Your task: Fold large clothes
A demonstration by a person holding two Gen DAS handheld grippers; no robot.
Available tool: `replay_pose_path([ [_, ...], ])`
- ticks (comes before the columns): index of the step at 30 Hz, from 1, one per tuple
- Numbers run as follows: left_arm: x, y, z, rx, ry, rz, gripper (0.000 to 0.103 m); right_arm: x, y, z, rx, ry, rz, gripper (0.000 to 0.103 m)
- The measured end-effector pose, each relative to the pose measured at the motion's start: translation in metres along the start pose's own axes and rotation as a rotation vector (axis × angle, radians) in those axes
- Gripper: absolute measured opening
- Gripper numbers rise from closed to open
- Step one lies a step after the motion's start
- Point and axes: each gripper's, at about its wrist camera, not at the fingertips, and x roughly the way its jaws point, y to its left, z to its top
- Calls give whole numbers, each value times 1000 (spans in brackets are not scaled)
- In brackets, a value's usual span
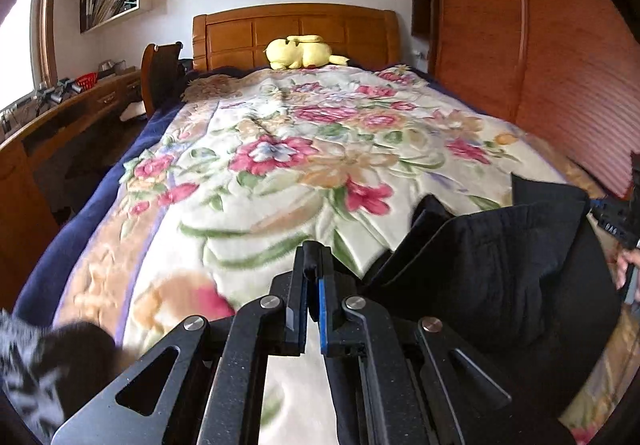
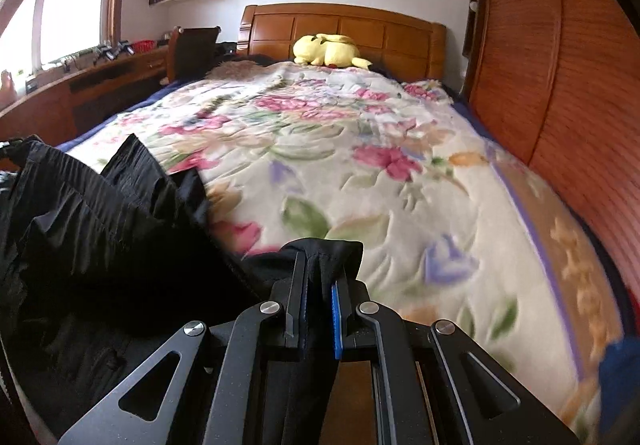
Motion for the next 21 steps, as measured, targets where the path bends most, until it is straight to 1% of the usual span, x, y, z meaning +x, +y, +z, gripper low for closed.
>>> replay_pose_path([
  [3, 23, 3, 20, 6, -8, 39, 4, 24, 2, 25, -25, -19, -45, 9],
  [6, 44, 7, 41, -7, 2, 58, 4, 49, 12, 48, -64, -15, -107, 9],
  [7, 53, 5, 48, 1, 12, 73, 4, 59, 15, 55, -77, 1, -140, 9],
  [9, 63, 1, 53, 18, 26, 93, 4, 73, 23, 60, -84, 31, -174, 9],
  [12, 74, -6, 59, 45, 42, 109, 4, 92, 28, 65, -57, 77, -181, 9],
  [14, 78, -8, 59, 46, 65, 93, 4, 96, 29, 64, -16, 123, -172, 9],
  [15, 80, -10, 58, 47, 90, 79, 4, 97, 29, 67, -1, 125, -172, 12],
  [17, 80, -13, 55, 63, 115, 60, 5, 86, 32, 68, 10, 93, -199, 22],
  [18, 77, -16, 53, 78, 112, 63, 7, 80, 28, 73, 15, 70, -216, 33],
  [19, 72, -18, 51, 92, 106, 61, 12, 71, 28, 74, 22, 49, -219, 46],
  [20, 69, -20, 50, 93, 108, 52, 16, 64, 26, 75, 31, 40, -211, 52],
  [21, 64, -21, 48, 92, 111, 28, 18, 56, 25, 75, 43, 40, -203, 55],
])
